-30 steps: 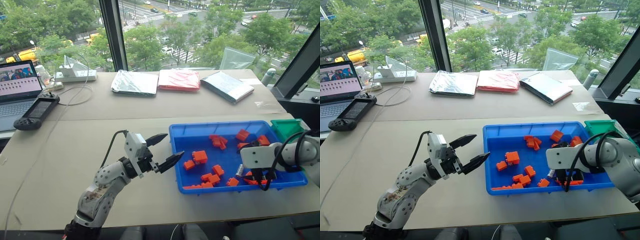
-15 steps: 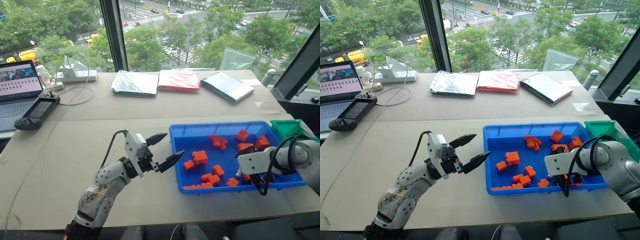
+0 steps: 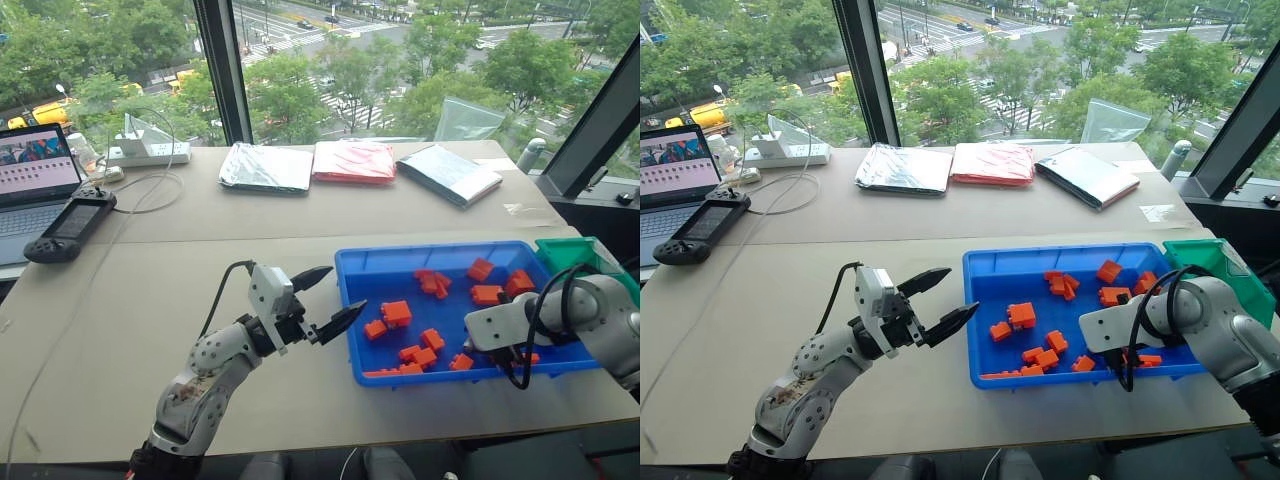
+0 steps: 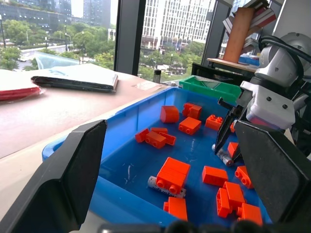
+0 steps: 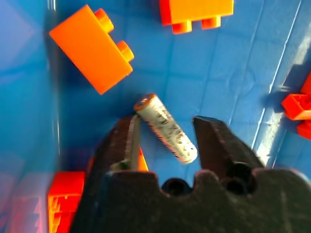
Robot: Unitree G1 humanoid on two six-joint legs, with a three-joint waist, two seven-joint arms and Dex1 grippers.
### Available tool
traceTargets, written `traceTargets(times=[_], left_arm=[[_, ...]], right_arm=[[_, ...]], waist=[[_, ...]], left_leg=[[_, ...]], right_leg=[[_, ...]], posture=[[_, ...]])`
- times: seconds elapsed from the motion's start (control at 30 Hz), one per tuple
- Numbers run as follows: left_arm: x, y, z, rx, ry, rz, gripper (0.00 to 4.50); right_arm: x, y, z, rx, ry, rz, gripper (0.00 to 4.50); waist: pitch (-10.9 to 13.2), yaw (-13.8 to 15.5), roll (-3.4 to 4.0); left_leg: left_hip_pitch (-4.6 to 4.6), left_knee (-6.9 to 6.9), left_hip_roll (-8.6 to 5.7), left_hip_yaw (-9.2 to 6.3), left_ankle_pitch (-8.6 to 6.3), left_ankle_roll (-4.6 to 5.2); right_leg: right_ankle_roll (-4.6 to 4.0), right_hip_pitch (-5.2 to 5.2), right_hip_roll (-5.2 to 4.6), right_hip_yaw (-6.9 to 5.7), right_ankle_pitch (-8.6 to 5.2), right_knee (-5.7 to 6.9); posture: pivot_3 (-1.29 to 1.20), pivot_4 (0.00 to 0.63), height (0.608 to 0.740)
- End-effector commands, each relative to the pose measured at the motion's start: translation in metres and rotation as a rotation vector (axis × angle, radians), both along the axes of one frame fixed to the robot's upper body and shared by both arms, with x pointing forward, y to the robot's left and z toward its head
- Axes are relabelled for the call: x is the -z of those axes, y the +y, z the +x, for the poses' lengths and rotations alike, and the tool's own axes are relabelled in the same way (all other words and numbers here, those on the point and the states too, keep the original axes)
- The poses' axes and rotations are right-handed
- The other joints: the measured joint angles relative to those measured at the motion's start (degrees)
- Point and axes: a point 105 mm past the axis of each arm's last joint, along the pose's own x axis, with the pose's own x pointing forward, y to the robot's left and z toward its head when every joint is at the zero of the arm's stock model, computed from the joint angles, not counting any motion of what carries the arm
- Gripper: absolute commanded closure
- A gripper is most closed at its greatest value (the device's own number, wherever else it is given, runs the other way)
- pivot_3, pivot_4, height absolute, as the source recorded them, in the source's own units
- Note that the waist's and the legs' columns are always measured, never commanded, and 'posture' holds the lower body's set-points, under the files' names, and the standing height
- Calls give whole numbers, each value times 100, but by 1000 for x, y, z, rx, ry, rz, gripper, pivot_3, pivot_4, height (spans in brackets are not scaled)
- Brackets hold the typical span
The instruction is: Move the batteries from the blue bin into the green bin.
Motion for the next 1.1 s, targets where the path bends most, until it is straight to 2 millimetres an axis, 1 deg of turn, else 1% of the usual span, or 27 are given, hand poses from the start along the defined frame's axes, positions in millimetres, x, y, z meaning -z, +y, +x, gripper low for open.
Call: traceTargets(times=[0.03,0.13,0.3,0.37,0.43,0.53,0.67,0.7,0.73,0.77,0.83,0.87,0.9,0.97,1.03,1.1], left_arm=[[-13,1,-5,-1,-61,-23,0],[-13,1,-5,-1,-60,-23,0],[-13,1,-4,2,-62,-21,0],[-13,1,-5,5,-64,-20,0],[-13,1,-5,8,-65,-19,0],[-13,1,-6,11,-66,-20,0],[-13,0,-6,16,-65,-24,0],[-13,0,-6,22,-66,-25,0],[-13,-1,-7,33,-68,-25,0],[-13,-1,-7,41,-69,-25,0],[-13,-2,-7,54,-70,-26,0],[-13,-2,-7,57,-71,-26,0],[-13,-3,-7,59,-71,-26,0],[-13,-3,-6,64,-73,-26,0],[-13,-4,-6,73,-73,-26,0],[-13,-4,-7,85,-71,-28,0]], right_arm=[[9,2,-3,-14,26,-12,4263],[7,3,0,-11,9,-6,4260],[-4,5,8,5,-60,15,4260],[-16,7,13,29,-112,46,4260],[-36,9,23,87,-194,113,4260],[-71,7,37,221,-332,250,4260],[-101,-2,42,367,-433,363,4260],[-115,-13,46,473,-496,422,4260],[-125,-30,50,607,-557,474,4260],[-131,-42,51,703,-596,508,4260],[-146,-77,53,991,-718,638,4260],[-149,-91,51,1116,-759,689,4260],[-149,-105,48,1250,-785,738,4260],[-143,-126,40,1422,-833,767,4260],[-136,-141,31,1541,-883,777,4260],[-131,-149,26,1605,-905,787,4260]], waist=[[0,0,0],[0,1,0],[0,0,0],[0,0,0],[0,1,1],[1,1,2],[0,26,2],[1,35,2],[1,38,2],[1,44,2],[1,67,2],[0,69,2],[0,73,3],[0,88,3],[-1,106,4],[-1,102,5]], left_leg=[[1,0,0,0,0,0],[4,0,0,0,0,0],[8,0,-1,0,0,0],[7,0,0,0,0,0],[4,0,-1,0,0,0],[-8,0,-1,2,1,-2],[-11,-2,-1,1,1,-2],[-12,-2,-1,-1,1,-2],[-14,-2,-2,0,0,-2],[-15,-1,-2,0,1,-2],[-18,-1,-6,0,1,-2],[-19,0,-4,1,1,-2],[-20,-1,-5,1,1,-2],[-21,-2,-6,1,1,-2],[-23,-4,-9,0,1,-2],[-26,-6,-12,4,0,-1]], right_leg=[[0,1,0,0,0,0],[0,4,0,0,0,0],[0,9,0,0,0,0],[0,8,0,0,0,0],[0,2,-2,1,0,2],[0,-15,-5,7,0,11],[0,-18,-3,8,0,11],[0,-18,-6,7,0,10],[0,-18,-6,7,0,8],[0,-18,-7,7,0,8],[0,-20,-10,7,0,9],[-1,-22,-9,7,1,9],[-1,-24,-11,8,1,9],[-1,-24,-9,7,1,9],[-1,-25,-8,4,1,7],[-1,-28,-9,5,1,6]], posture=[[0,150,740],[0,150,740],[0,150,740],[0,150,740],[0,150,740],[0,150,740],[0,150,740],[0,150,740],[0,150,740],[0,150,740],[0,150,740],[0,150,740],[0,150,740],[0,150,740],[0,150,740],[0,150,740]])
